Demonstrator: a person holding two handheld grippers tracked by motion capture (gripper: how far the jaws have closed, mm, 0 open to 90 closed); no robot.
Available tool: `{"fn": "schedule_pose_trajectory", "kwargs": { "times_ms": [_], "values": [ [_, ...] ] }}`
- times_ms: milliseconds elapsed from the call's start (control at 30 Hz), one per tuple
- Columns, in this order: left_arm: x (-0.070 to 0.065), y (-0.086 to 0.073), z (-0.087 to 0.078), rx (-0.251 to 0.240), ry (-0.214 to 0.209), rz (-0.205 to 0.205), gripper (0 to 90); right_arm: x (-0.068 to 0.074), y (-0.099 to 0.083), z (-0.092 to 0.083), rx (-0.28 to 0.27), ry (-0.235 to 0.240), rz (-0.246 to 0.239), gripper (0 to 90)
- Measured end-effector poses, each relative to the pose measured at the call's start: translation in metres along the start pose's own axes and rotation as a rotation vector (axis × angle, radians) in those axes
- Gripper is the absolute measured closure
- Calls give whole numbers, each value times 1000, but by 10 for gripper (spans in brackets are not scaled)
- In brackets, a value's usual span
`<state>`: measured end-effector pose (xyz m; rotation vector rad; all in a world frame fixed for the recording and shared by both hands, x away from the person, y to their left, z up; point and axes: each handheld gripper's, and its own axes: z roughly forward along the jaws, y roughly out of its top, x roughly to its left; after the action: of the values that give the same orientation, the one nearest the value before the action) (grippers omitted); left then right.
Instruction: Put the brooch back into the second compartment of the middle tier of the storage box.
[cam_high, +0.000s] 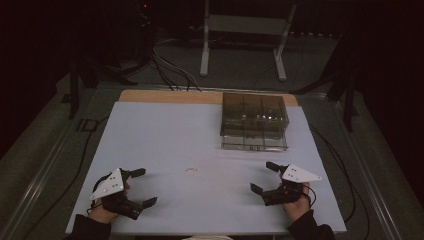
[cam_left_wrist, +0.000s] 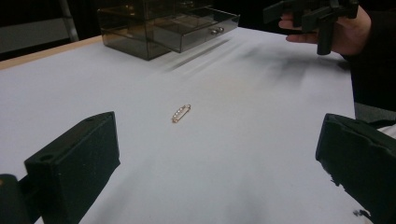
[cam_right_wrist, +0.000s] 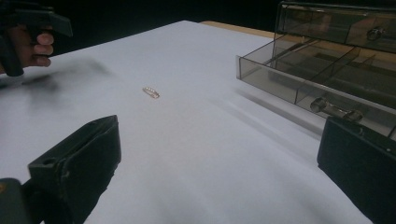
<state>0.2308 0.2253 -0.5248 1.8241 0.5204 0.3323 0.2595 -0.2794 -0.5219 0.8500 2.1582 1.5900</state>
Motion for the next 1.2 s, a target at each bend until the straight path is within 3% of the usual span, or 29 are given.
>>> {"fn": "schedule_pose_trajectory", "kwargs": {
  "times_ms": [400,567,1200],
  "values": [
    [-1,2,0,33,-11,-6,6,1,2,0,-15,-7,-5,0],
    [1,7,-4,11,-17,-17,6,3,3,0,-14,-4,-14,0],
    [20,55,-6,5,-40,10,6,2,3,-1,-24,-1,-5,0]
  ]
}}
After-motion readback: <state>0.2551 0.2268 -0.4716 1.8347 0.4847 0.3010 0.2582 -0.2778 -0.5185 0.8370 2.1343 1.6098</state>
